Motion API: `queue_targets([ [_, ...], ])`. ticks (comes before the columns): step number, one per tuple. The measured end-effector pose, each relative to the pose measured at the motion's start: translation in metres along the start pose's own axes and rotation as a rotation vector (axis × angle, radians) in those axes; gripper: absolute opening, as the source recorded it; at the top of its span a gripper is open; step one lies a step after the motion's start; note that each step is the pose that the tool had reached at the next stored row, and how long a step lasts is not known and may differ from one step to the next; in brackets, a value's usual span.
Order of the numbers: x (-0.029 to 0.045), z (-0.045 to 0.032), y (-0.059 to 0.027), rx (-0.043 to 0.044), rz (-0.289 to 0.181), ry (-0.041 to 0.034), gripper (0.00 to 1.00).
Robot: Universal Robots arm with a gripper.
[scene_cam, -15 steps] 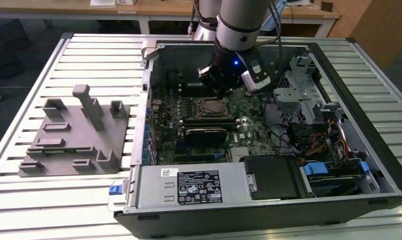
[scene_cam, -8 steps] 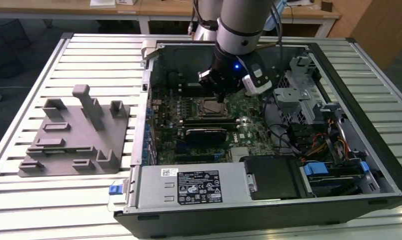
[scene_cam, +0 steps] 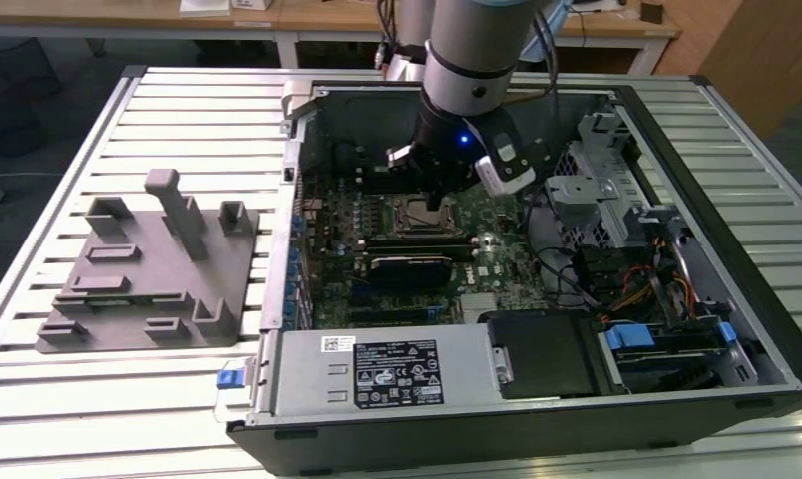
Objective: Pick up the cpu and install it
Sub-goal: 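Install the second cpu locking lever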
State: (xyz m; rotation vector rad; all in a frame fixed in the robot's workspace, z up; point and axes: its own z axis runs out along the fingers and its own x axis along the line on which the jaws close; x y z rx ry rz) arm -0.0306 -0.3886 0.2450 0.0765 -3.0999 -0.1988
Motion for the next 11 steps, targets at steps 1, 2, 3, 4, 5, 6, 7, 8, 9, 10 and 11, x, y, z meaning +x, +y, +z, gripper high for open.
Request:
queue_targets([
  [1, 0.0007, -0.0002, -0.0022, 0.0000, 0.000, 0.0001, 0.11],
  [2, 0.0014, -0.0005, -0.0046, 0.0000, 0.000, 0.0001, 0.11],
  [3, 0.0020, -0.0006, -0.0068, -0.0001, 0.000, 0.0000, 0.11],
  [4, 0.0027, -0.0006, -0.0084, -0.0002, 0.000, -0.0001, 0.11],
  [5, 0.0036, -0.0006, -0.0093, 0.0000, 0.000, -0.0001, 0.11],
  [6, 0.0044, -0.0003, -0.0096, -0.0001, 0.000, -0.0001, 0.11],
  [7, 0.0055, 0.0000, -0.0097, -0.0002, 0.000, -0.0001, 0.11],
  [8, 0.0067, 0.0003, -0.0098, -0.0002, 0.000, -0.0001, 0.11],
  [9, 0.0081, 0.0006, -0.0100, 0.0000, 0.000, 0.0000, 0.11],
  [10, 0.0095, 0.0009, -0.0103, 0.0000, 0.000, -0.0001, 0.11],
  [11, 0.0107, 0.0013, -0.0106, -0.0001, 0.001, -0.0001, 0.11],
])
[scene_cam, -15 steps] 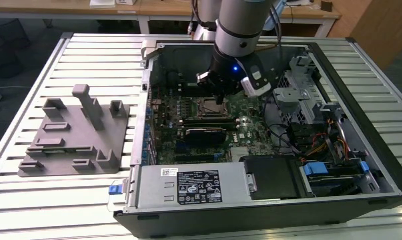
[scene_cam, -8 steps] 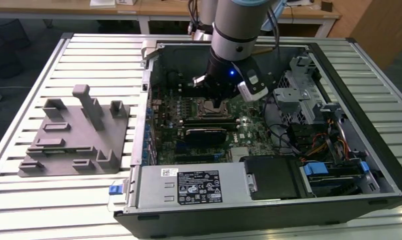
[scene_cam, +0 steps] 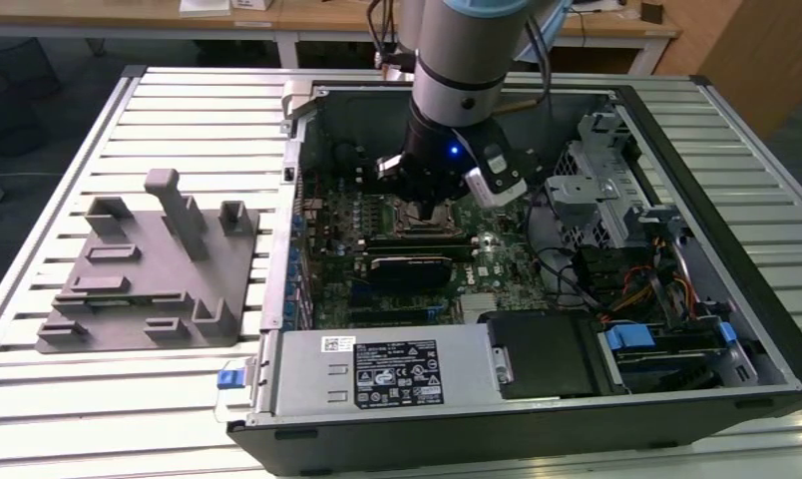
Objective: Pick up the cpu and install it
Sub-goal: 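Install the second cpu locking lever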
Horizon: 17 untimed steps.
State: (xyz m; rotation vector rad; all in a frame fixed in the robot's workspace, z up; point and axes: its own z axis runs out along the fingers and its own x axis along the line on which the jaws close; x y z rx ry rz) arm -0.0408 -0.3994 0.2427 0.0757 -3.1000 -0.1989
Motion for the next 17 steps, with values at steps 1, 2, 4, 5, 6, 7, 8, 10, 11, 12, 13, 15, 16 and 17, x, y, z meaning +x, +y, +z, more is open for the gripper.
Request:
queue_targets([
  [1, 0.0010, 0.0004, -0.0003, 0.0000, 0.000, -0.0001, 0.11],
  [2, 0.0016, 0.0007, -0.0006, 0.0000, 0.000, 0.0000, 0.11],
  [4, 0.0027, 0.0015, -0.0011, 0.0001, 0.000, 0.0000, 0.11],
  [5, 0.0034, 0.0019, -0.0014, 0.0000, 0.000, 0.0000, 0.11],
  [6, 0.0044, 0.0024, -0.0016, 0.0001, 0.000, 0.0000, 0.11],
  [7, 0.0056, 0.0029, -0.0017, 0.0001, 0.000, 0.0001, 0.11],
  [8, 0.0067, 0.0034, -0.0018, 0.0001, 0.000, 0.0000, 0.11],
  [10, 0.0088, 0.0049, -0.0018, 0.0000, 0.000, 0.0000, 0.11],
  [11, 0.0097, 0.0059, -0.0019, 0.0001, 0.000, 0.0000, 0.11],
  [12, 0.0103, 0.0072, -0.0021, 0.0001, 0.000, 0.0000, 0.11],
  [13, 0.0104, 0.0089, -0.0023, 0.0002, 0.000, 0.0000, 0.11],
  [15, 0.0104, 0.0126, -0.0028, 0.0002, 0.000, 0.0001, 0.11],
  [16, 0.0103, 0.0144, -0.0030, 0.0001, 0.000, 0.0001, 0.11],
  [17, 0.0103, 0.0162, -0.0032, 0.0001, 0.000, 0.0002, 0.11],
])
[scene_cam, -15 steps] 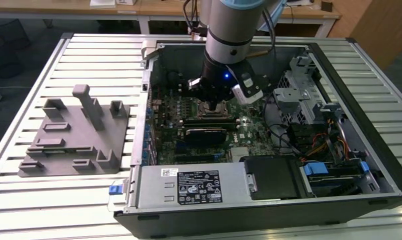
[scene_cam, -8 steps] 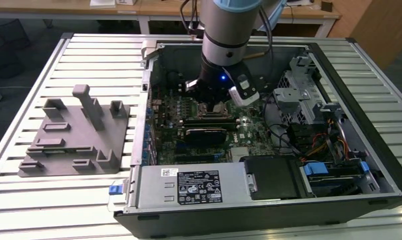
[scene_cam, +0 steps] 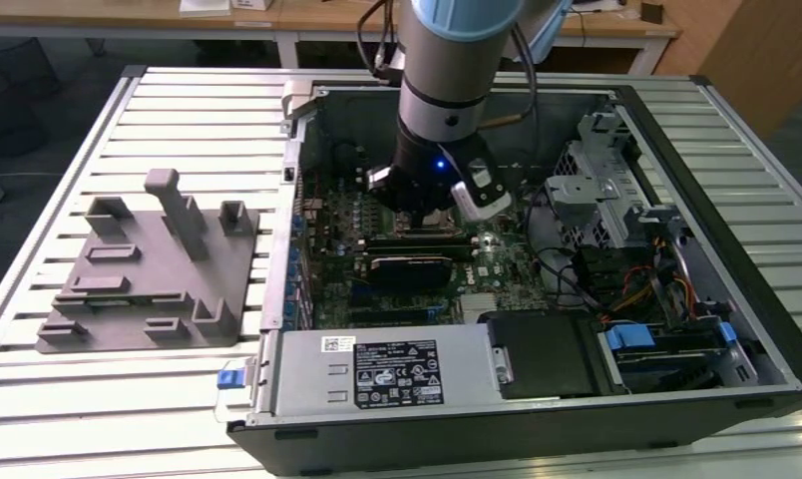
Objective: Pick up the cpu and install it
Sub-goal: 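Install the second cpu locking lever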
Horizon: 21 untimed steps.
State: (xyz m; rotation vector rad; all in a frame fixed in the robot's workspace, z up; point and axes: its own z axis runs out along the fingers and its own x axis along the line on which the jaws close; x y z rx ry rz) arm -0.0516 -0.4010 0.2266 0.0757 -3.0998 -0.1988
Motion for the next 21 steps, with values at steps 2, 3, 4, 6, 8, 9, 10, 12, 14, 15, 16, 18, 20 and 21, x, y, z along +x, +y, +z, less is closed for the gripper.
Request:
queue_targets([
  [2, 0.0000, 0.0035, -0.0004, -0.0001, 0.000, 0.0011, 0.11],
  [3, -0.0001, 0.0051, -0.0007, -0.0002, 0.000, 0.0017, 0.11],
  [4, -0.0002, 0.0066, -0.0009, -0.0002, 0.000, 0.0023, 0.11],
  [6, -0.0003, 0.0092, -0.0012, -0.0010, 0.000, 0.0031, 0.11],
  [8, -0.0003, 0.0119, -0.0016, -0.0017, 0.001, 0.0038, 0.11],
  [9, -0.0004, 0.0131, -0.0018, -0.0022, 0.001, 0.0041, 0.11],
  [10, -0.0004, 0.0135, -0.0022, -0.0054, 0.000, 0.0044, 0.11],
  [12, -0.0004, 0.0140, -0.0032, -0.0208, 0.000, 0.0048, 0.11],
  [14, -0.0003, 0.0143, -0.0048, -0.0352, 0.000, 0.0052, 0.11],
  [15, -0.0003, 0.0147, -0.0061, -0.0402, -0.001, 0.0053, 0.11],
  [16, -0.0002, 0.0151, -0.0075, -0.0431, -0.001, 0.0054, 0.11],
  [18, -0.0001, 0.0154, -0.0109, -0.0482, -0.001, 0.0056, 0.11],
  [20, 0.0002, 0.0158, -0.0137, -0.0555, -0.001, 0.0056, 0.11],
  [21, 0.0006, 0.0160, -0.0148, -0.0590, -0.001, 0.0054, 0.11],
])
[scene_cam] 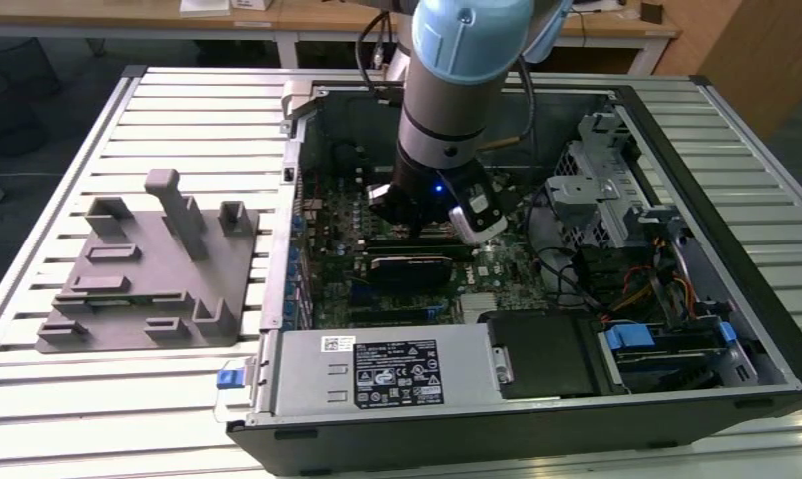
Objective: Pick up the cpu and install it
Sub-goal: 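Install the second cpu locking lever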
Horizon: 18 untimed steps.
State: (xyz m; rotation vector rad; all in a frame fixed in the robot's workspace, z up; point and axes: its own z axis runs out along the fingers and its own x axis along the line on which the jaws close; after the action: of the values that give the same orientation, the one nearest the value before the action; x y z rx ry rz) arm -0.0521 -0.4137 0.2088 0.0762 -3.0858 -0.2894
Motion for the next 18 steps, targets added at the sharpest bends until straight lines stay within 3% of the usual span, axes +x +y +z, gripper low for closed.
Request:
queue_targets([
  [4, 0.0039, 0.0019, -0.0024, -0.0097, 0.000, -0.0004, 0.11],
  [10, 0.0092, 0.0062, -0.0042, -0.0320, -0.002, -0.0013, 0.11],
  [14, 0.0099, 0.0073, -0.0066, -0.0572, -0.003, -0.0026, 0.11],
  [18, 0.0112, 0.0078, -0.0092, -0.0907, -0.004, -0.0040, 0.11],
])
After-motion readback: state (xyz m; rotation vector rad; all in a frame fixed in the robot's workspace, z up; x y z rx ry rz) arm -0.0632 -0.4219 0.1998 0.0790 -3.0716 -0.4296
